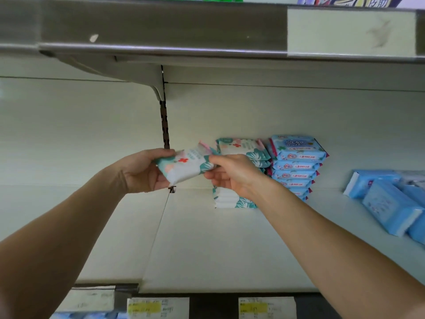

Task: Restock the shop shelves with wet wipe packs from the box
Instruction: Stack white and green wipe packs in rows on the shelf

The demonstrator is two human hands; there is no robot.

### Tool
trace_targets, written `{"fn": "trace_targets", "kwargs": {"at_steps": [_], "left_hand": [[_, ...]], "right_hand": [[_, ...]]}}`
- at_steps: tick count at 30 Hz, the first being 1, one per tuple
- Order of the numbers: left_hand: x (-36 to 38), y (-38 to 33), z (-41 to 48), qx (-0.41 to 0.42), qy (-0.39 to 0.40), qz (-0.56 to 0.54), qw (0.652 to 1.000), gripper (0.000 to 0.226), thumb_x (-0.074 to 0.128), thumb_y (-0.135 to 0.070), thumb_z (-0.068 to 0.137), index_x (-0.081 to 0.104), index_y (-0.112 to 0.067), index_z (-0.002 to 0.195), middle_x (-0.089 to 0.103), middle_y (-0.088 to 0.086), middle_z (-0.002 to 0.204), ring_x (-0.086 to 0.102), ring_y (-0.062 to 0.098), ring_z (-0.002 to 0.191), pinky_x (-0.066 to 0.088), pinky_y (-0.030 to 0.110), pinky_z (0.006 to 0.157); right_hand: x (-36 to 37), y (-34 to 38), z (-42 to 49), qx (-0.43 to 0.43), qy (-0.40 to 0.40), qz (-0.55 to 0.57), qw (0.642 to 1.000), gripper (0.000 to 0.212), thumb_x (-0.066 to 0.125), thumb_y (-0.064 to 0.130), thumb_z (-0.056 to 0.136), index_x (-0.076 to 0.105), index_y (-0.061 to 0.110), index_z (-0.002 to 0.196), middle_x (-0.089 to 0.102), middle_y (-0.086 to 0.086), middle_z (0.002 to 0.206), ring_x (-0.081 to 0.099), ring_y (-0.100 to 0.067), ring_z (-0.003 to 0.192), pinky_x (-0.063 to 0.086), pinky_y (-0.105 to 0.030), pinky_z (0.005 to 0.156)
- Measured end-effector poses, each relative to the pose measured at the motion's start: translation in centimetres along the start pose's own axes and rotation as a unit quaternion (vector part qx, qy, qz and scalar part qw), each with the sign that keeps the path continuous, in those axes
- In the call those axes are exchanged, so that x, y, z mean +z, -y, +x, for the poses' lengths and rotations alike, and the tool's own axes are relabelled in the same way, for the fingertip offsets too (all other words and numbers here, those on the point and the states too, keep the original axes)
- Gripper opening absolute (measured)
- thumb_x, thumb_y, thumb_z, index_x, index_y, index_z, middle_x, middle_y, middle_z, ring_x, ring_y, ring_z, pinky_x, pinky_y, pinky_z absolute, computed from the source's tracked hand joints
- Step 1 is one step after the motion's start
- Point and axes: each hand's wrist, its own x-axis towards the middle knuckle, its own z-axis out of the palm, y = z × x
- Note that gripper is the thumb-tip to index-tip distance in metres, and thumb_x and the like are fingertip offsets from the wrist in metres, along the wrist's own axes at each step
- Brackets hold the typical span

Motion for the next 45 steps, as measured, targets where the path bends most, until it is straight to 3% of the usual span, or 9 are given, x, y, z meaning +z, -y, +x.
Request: {"fn": "trace_targets", "kwargs": {"at_steps": [4,9,12,18,22,26,35,41,45], "left_hand": [[1.0,-1.6,0.6,0.036,0.006,0.006,0.999,0.027,0.062,-0.007,0.077,0.063,-0.008,0.104,0.072,0.009,0.094,0.071,0.02,0.074,0.057,0.028,0.067],[5.2,-2.9,2.0,0.06,-0.054,0.051,0.995,0.008,0.053,-0.004,0.094,0.059,-0.007,0.099,0.066,0.008,0.09,0.062,0.015,0.075,0.054,0.019,0.051],[7.9,-3.7,3.1,0.074,-0.04,0.06,0.995,0.014,0.056,-0.007,0.094,0.059,-0.008,0.107,0.065,0.008,0.1,0.063,0.016,0.081,0.056,0.021,0.059],[11.9,-4.0,4.8,0.045,-0.018,0.166,0.985,0.026,0.057,0.001,0.091,0.054,-0.009,0.114,0.057,0.012,0.119,0.059,0.024,0.11,0.06,0.027,0.06],[13.4,-3.7,6.3,0.099,-0.108,0.252,0.957,0.021,0.064,0.0,0.087,0.047,-0.01,0.083,0.056,0.01,0.088,0.059,0.021,0.079,0.055,0.034,0.075],[13.8,-3.3,6.6,0.117,-0.158,0.374,0.906,0.027,0.071,-0.01,0.083,0.054,-0.009,0.104,0.056,0.009,0.079,0.049,0.018,0.061,0.043,0.026,0.057],[13.0,-3.6,6.2,0.103,-0.192,0.361,0.907,0.032,0.068,-0.011,0.085,0.055,-0.006,0.114,0.055,0.007,0.089,0.054,0.019,0.081,0.047,0.033,0.068],[13.2,-3.4,5.4,0.084,-0.146,0.397,0.902,0.05,0.062,-0.014,0.09,0.043,-0.011,0.136,0.053,0.006,0.102,0.056,0.022,0.085,0.054,0.039,0.077],[12.9,-2.8,5.8,0.121,-0.092,0.575,0.804,0.095,0.075,-0.026,0.079,0.014,-0.032,0.152,0.034,0.004,0.148,0.046,0.029,0.12,0.049,0.044,0.095]], "right_hand": [[-1.0,1.4,0.1,-0.017,-0.029,0.006,0.999,0.008,0.057,0.01,0.094,0.062,0.005,0.098,0.07,-0.009,0.076,0.067,-0.01,0.056,0.053,-0.02,0.05],[-3.9,2.6,-0.3,-0.029,-0.081,-0.049,0.995,0.004,0.06,0.013,0.093,0.06,0.01,0.09,0.071,-0.005,0.067,0.065,-0.006,0.05,0.05,-0.016,0.046],[-5.8,3.6,0.1,-0.041,-0.132,-0.117,0.983,0.011,0.056,0.011,0.095,0.056,0.01,0.084,0.067,-0.001,0.055,0.06,-0.002,0.041,0.046,-0.014,0.04],[-9.0,5.3,1.4,-0.073,-0.216,-0.345,0.911,0.021,0.055,0.018,0.093,0.057,0.007,0.075,0.071,-0.013,0.067,0.071,-0.02,0.063,0.05,-0.027,0.055],[-9.9,5.6,1.8,-0.086,-0.221,-0.5,0.833,0.032,0.052,0.027,0.095,0.064,0.005,0.075,0.072,-0.006,0.07,0.068,-0.021,0.066,0.051,-0.027,0.063],[-10.1,5.1,2.1,-0.116,-0.25,-0.62,0.734,0.041,0.047,0.035,0.096,0.049,0.013,0.061,0.049,-0.002,0.059,0.05,-0.027,0.062,0.029,-0.022,0.046],[-9.9,4.7,2.6,-0.165,-0.228,-0.627,0.726,0.049,0.05,0.031,0.096,0.038,0.015,0.051,0.038,0.002,0.052,0.043,-0.026,0.059,0.021,-0.025,0.045],[-9.1,5.5,2.4,-0.162,-0.229,-0.699,0.658,0.025,0.047,0.034,0.097,0.062,0.015,0.092,0.058,-0.003,0.087,0.054,-0.027,0.084,0.034,-0.028,0.067],[-9.1,5.6,1.5,-0.213,-0.111,-0.714,0.658,0.038,0.062,0.039,0.083,0.054,0.019,0.114,0.049,-0.004,0.119,0.05,-0.026,0.107,0.038,-0.033,0.079]]}}
